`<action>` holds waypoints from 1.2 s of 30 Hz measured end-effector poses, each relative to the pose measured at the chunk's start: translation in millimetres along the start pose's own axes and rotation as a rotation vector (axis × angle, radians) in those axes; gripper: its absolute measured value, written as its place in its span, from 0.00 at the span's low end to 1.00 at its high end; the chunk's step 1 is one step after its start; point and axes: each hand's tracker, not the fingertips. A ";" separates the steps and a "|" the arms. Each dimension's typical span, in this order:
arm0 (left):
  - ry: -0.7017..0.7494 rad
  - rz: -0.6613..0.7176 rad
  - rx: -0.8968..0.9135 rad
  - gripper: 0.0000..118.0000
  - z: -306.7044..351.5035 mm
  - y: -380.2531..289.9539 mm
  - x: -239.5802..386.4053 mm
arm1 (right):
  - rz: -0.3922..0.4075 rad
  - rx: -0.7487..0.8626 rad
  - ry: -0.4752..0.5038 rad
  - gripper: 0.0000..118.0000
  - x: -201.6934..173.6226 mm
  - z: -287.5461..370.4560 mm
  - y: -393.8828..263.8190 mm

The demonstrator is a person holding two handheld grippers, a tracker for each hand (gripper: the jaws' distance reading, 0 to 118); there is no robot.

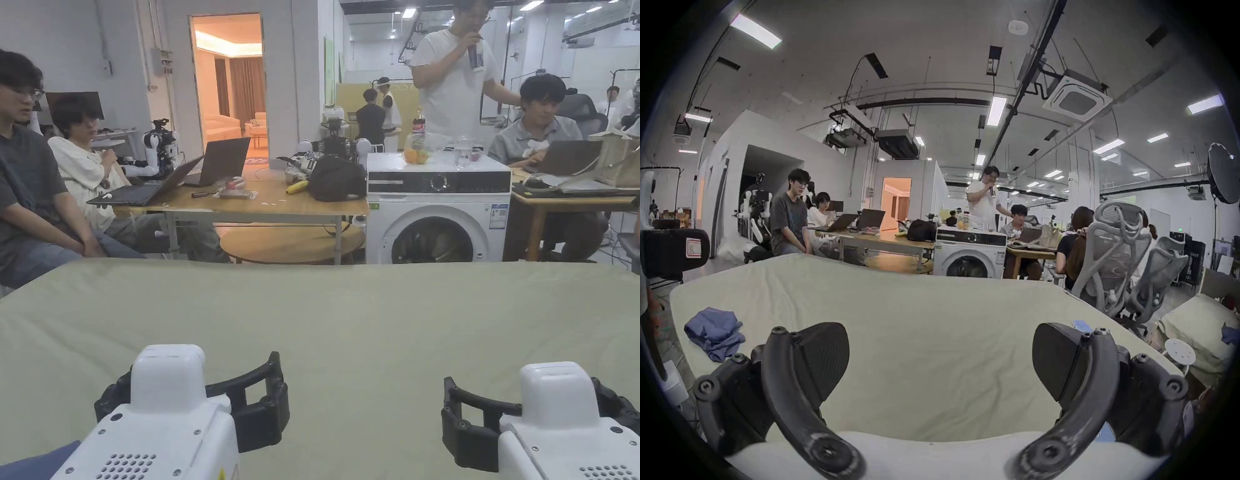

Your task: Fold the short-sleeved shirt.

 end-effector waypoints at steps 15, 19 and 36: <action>0.015 -0.006 -0.017 0.94 -0.6 -4.5 0.3 | -0.063 -0.028 0.044 0.96 3.2 -0.1 4.2; 0.017 -0.004 -0.016 0.94 -0.2 -3.6 0.5 | -0.131 -0.042 0.045 0.96 7.5 -0.2 6.4; -0.023 0.013 -0.014 0.94 1.2 2.7 5.6 | -0.396 -0.222 0.079 0.96 14.6 -0.5 32.9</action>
